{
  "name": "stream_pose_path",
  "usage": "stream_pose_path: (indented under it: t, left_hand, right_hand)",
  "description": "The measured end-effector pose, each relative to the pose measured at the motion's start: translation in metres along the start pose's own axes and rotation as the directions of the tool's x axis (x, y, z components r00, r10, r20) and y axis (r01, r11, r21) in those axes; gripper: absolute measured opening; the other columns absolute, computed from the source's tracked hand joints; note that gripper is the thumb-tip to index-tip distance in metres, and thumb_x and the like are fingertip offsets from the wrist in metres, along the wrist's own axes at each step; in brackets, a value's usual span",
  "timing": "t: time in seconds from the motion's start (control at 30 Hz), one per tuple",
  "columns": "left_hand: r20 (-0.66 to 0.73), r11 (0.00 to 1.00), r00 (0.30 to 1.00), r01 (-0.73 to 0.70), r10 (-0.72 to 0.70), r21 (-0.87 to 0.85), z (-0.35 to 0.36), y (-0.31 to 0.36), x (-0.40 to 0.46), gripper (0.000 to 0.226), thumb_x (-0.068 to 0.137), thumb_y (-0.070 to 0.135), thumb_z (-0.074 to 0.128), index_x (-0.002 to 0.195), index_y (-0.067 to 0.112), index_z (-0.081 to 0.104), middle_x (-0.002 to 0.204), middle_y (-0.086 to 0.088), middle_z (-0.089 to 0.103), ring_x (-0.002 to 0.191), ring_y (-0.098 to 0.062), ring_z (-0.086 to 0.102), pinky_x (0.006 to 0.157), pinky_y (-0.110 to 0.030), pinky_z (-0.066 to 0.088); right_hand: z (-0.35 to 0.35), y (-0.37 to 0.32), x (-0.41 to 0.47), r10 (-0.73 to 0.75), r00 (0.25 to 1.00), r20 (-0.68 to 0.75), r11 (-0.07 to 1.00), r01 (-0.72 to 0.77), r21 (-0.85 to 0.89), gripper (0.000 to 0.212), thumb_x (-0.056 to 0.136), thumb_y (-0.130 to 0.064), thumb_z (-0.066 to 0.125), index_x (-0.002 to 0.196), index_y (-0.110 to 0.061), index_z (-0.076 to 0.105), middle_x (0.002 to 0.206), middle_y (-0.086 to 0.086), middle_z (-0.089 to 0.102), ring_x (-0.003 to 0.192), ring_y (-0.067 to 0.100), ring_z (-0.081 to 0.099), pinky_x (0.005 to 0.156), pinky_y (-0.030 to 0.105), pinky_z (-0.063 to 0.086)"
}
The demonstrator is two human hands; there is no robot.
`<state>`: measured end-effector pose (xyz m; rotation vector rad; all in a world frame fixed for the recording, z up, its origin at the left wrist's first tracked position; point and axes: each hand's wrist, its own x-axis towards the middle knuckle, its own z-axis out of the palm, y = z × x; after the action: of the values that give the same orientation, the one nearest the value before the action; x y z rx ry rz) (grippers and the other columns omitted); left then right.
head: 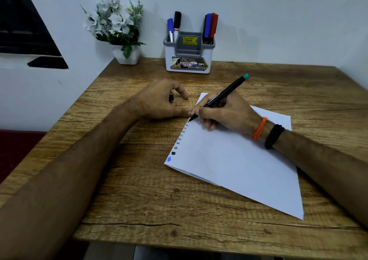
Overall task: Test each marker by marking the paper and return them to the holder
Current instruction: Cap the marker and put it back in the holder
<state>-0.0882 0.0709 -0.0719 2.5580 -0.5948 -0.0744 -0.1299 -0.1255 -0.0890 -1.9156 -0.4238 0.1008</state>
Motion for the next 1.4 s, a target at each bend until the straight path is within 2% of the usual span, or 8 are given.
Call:
stream_pose_path:
  t: [0.23, 0.4, 0.63, 1.0, 1.17, 1.4]
  left_hand:
    - [0.002, 1.0, 1.0, 0.005, -0.005, -0.014, -0.0004, 0.0005, -0.0005, 0.047, 0.065, 0.052, 0.079, 0.104, 0.03, 0.064, 0.065, 0.007, 0.059, 0.059, -0.005, 0.053, 0.067, -0.027, 0.047]
    - [0.004, 1.0, 1.0, 0.001, -0.001, -0.016, -0.0008, 0.0005, -0.0009, 0.048, 0.065, 0.052, 0.079, 0.104, 0.028, 0.064, 0.065, 0.006, 0.058, 0.06, -0.006, 0.053, 0.069, -0.027, 0.048]
    - [0.001, 1.0, 1.0, -0.006, 0.006, -0.02, -0.0008, -0.0002, -0.0003, 0.047, 0.065, 0.051, 0.079, 0.103, 0.027, 0.065, 0.065, 0.007, 0.057, 0.059, -0.005, 0.051, 0.064, -0.026, 0.043]
    - [0.001, 1.0, 1.0, -0.004, 0.004, 0.005, -0.0014, 0.0001, -0.0003, 0.05, 0.064, 0.054, 0.077, 0.105, 0.028, 0.065, 0.066, 0.009, 0.056, 0.06, -0.004, 0.05, 0.06, -0.024, 0.036]
    - [0.012, 1.0, 1.0, 0.007, -0.007, 0.003, -0.0016, 0.0008, -0.0005, 0.051, 0.063, 0.055, 0.077, 0.105, 0.028, 0.064, 0.067, 0.008, 0.056, 0.062, -0.005, 0.051, 0.064, -0.025, 0.041]
    - [0.016, 1.0, 1.0, 0.012, -0.012, 0.002, -0.0019, 0.002, -0.0012, 0.047, 0.067, 0.05, 0.078, 0.106, 0.027, 0.064, 0.066, 0.009, 0.053, 0.061, -0.004, 0.049, 0.06, -0.024, 0.036]
  right_hand:
    - [0.0008, -0.0033, -0.0014, -0.002, 1.0, 0.004, 1.0, 0.002, -0.007, 0.017, 0.086, 0.004, 0.063, 0.079, -0.007, 0.074, 0.064, 0.011, 0.068, 0.049, 0.01, 0.063, 0.046, 0.019, 0.049]
    - [0.0009, -0.0039, -0.0008, -0.001, 1.0, -0.005, 1.0, 0.001, -0.006, 0.019, 0.085, 0.004, 0.062, 0.077, -0.009, 0.074, 0.059, 0.005, 0.067, 0.048, 0.01, 0.062, 0.045, 0.019, 0.048]
    - [0.0021, -0.0049, -0.0011, 0.004, 1.0, -0.012, 1.0, -0.004, -0.005, 0.022, 0.086, 0.004, 0.062, 0.075, -0.011, 0.073, 0.054, 0.0, 0.065, 0.046, 0.008, 0.061, 0.044, 0.018, 0.047]
    - [0.0013, -0.0038, -0.0004, -0.011, 1.0, -0.011, 1.0, 0.011, -0.004, 0.023, 0.086, 0.004, 0.062, 0.074, -0.012, 0.073, 0.056, 0.001, 0.066, 0.046, 0.009, 0.061, 0.044, 0.019, 0.048]
    - [0.0007, -0.0016, 0.0, -0.022, 1.0, 0.0, 1.0, 0.022, -0.012, 0.018, 0.086, 0.004, 0.063, 0.077, -0.008, 0.073, 0.054, -0.001, 0.065, 0.046, 0.009, 0.061, 0.045, 0.019, 0.048]
    - [0.0004, 0.0006, 0.0017, -0.035, 0.999, -0.004, 0.999, 0.035, 0.02, 0.02, 0.086, 0.004, 0.062, 0.076, -0.009, 0.073, 0.064, 0.012, 0.069, 0.046, 0.01, 0.06, 0.044, 0.02, 0.047]
